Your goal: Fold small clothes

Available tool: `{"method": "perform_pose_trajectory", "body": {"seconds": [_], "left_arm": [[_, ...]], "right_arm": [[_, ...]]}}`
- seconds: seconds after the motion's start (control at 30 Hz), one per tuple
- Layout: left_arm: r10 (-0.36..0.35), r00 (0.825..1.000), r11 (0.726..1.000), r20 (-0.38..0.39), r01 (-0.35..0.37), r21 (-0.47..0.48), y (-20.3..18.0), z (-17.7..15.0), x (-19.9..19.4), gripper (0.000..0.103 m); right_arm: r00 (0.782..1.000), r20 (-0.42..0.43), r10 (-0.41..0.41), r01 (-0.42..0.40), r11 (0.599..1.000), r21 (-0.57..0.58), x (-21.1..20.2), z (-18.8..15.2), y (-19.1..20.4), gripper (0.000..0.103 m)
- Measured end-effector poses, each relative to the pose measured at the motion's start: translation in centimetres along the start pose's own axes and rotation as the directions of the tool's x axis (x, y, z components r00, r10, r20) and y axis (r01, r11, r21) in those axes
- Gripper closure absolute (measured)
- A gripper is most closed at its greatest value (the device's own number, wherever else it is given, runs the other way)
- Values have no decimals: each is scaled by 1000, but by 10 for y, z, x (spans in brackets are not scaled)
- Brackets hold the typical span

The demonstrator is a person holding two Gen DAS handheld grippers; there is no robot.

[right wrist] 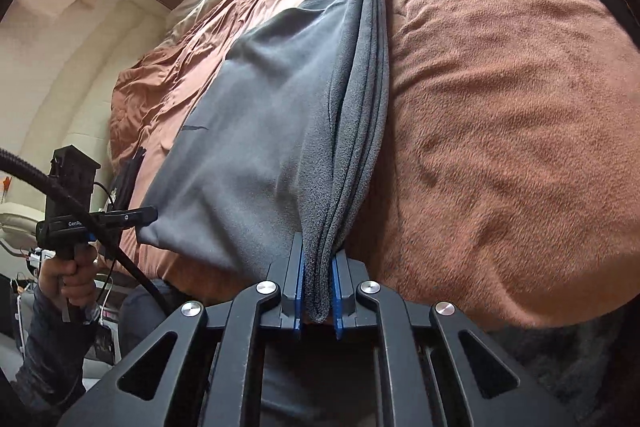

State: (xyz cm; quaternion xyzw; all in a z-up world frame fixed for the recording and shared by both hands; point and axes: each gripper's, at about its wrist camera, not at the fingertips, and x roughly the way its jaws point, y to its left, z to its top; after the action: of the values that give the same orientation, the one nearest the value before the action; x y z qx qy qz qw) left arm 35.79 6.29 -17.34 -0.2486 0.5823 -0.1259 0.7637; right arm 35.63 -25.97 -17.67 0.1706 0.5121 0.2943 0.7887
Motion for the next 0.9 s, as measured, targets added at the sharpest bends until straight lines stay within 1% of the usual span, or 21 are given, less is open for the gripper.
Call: {"method": "perform_pose_trajectory", "body": {"seconds": [0.13, 0.2, 0.27, 0.3, 0.33, 0.37, 0.4, 0.43, 0.47, 0.5, 0.6, 0.73, 0.77, 0.83, 0.9], "left_arm": [[8, 1000, 1000, -20, -8, 6, 5, -11, 2, 94], [9, 999, 1000, -42, -8, 14, 7, -15, 6, 93], [19, 998, 1000, -56, -20, -7, 10, -11, 10, 91], [30, 998, 999, -59, -31, -24, 12, -9, 10, 90], [30, 997, 999, -65, -32, -37, 13, -6, 11, 88], [25, 997, 999, -66, -28, -44, 16, -3, 11, 80], [21, 998, 999, -57, -24, -49, 17, 1, 11, 75], [26, 999, 998, -41, -28, -50, 18, 3, 8, 64], [37, 999, 998, -20, -38, -46, 18, 6, 7, 56], [49, 999, 998, -2, -49, -37, 17, 9, 5, 54], [55, 998, 998, 21, -55, -18, 15, 21, 6, 53], [64, 997, 998, 44, -63, -17, 16, 38, 11, 53], [70, 996, 997, 50, -70, -17, 16, 44, 12, 53], [103, 992, 995, 72, -103, -10, 15, 53, 13, 53], [116, 989, 993, 92, -118, 10, 12, 64, 12, 53]], "right_arm": [[1000, -15, 12, -12, 1000, -6, 3, -6, 0, 95], [1000, -16, -21, 20, 1000, -24, 1, -4, 0, 93], [999, -21, -36, 36, 999, -18, 2, 4, -1, 90], [999, -16, -48, 48, 999, -13, 0, 9, -3, 80], [998, 6, -60, 60, 998, -13, -2, 14, -4, 61], [997, 35, -66, 67, 998, -16, -6, 19, -4, 50], [996, 60, -68, 69, 997, -16, -10, 25, -5, 31], [995, 79, -62, 63, 998, -17, -12, 30, -6, 30], [995, 84, -56, 57, 998, -20, -13, 35, -7, 30], [995, 86, -55, 57, 998, -22, -11, 41, -7, 30], [993, 96, -66, 68, 997, -23, -4, 58, -13, 30], [993, 95, -64, 64, 998, -6, 15, 73, -14, 30], [993, 97, -66, 67, 998, -4, 19, 79, -15, 30], [992, 105, -73, 74, 997, -10, 20, 76, -11, 30], [991, 110, -77, 80, 997, -19, 26, 84, -7, 30]]}}
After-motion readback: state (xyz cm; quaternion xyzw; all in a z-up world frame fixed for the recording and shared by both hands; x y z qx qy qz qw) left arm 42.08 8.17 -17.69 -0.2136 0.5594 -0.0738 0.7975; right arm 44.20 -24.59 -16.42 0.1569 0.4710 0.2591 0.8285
